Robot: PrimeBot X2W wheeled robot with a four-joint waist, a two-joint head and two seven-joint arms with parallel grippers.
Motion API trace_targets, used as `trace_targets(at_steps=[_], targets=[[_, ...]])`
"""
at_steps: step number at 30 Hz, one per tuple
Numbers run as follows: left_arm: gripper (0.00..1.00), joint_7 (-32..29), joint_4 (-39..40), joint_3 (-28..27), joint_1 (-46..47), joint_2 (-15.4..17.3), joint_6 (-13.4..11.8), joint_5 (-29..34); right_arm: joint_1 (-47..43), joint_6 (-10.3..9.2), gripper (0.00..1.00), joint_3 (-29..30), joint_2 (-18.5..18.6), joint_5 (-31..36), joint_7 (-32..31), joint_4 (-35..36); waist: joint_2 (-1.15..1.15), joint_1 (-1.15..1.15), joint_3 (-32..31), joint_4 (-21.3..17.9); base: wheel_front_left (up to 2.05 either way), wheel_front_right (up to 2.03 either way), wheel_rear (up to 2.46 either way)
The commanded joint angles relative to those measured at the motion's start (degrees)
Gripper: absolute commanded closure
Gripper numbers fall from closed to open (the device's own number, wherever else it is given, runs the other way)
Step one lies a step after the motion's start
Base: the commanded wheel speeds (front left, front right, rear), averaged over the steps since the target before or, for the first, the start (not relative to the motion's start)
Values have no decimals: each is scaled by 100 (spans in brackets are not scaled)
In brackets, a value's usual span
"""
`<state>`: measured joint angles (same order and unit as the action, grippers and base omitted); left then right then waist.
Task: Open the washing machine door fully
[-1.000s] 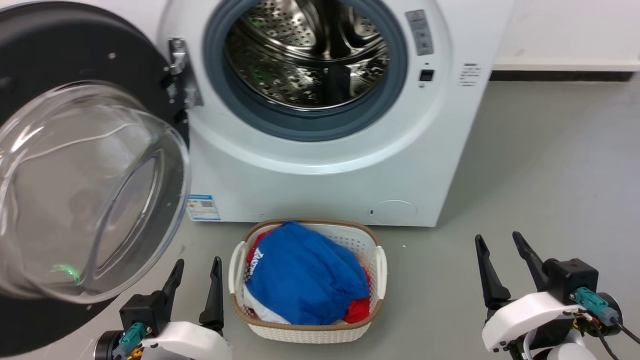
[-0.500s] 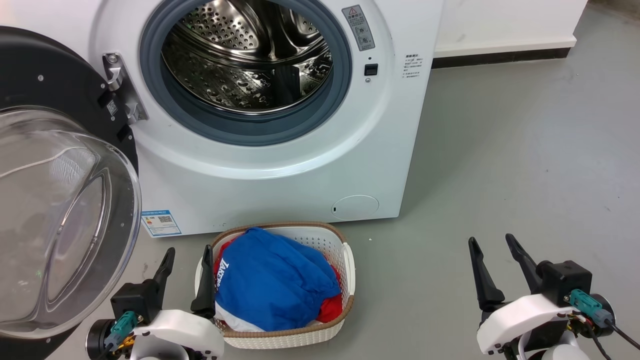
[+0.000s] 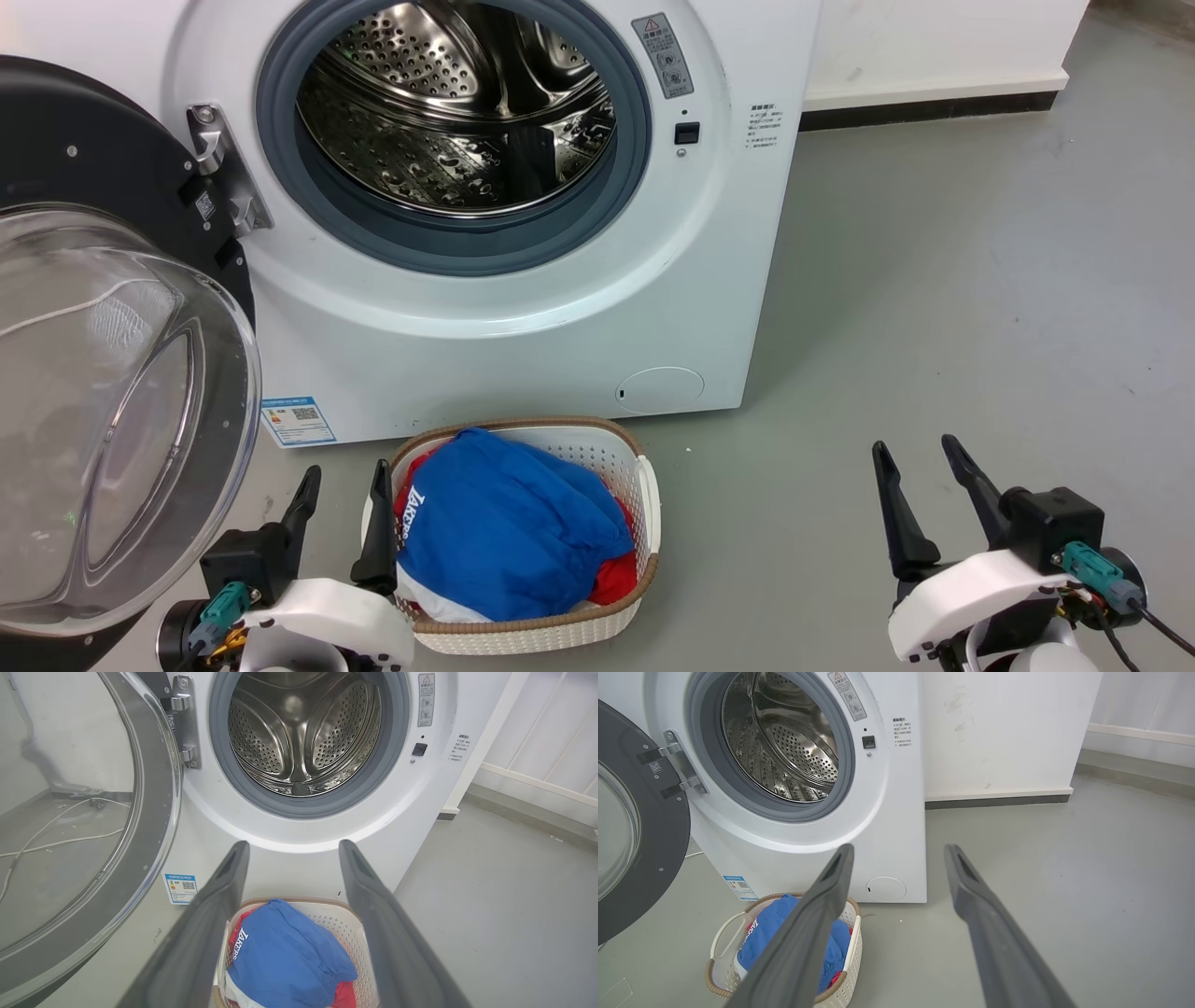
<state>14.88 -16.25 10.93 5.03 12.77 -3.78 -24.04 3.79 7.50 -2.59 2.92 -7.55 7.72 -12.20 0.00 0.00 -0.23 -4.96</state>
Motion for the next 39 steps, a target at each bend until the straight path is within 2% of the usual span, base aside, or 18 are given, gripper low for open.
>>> trace_targets(at_steps=[1, 9, 10, 13, 39], targets=[[0, 21, 9, 9, 11, 27, -29, -26, 15, -2, 0, -12, -8, 22, 36, 24, 0, 0, 0, 2, 0, 0, 0], [0, 21, 50, 31, -55, 52, -63, -36, -1, -2, 0, -36, -8, 8, 34, 31, 0, 0, -4, -4, 0, 0, 0], [100, -1, 28, 12, -11, 25, -49, -30, -5, 0, 100, -30, 0, 0, 8, 5, 0, 0, -4, -3, 0, 0, 0], [100, -51, -72, -23, -49, -42, -29, -128, -81, 0, 100, -21, 0, -116, -14, -86, 0, 0, -3, 2, 0, 0, 0], [100, -729, 36, -586, 24, -346, 348, -2308, 49, 0, 100, 252, 29, -2884, -452, -108, 0, 0, 6, 105, 0, 0, 0]])
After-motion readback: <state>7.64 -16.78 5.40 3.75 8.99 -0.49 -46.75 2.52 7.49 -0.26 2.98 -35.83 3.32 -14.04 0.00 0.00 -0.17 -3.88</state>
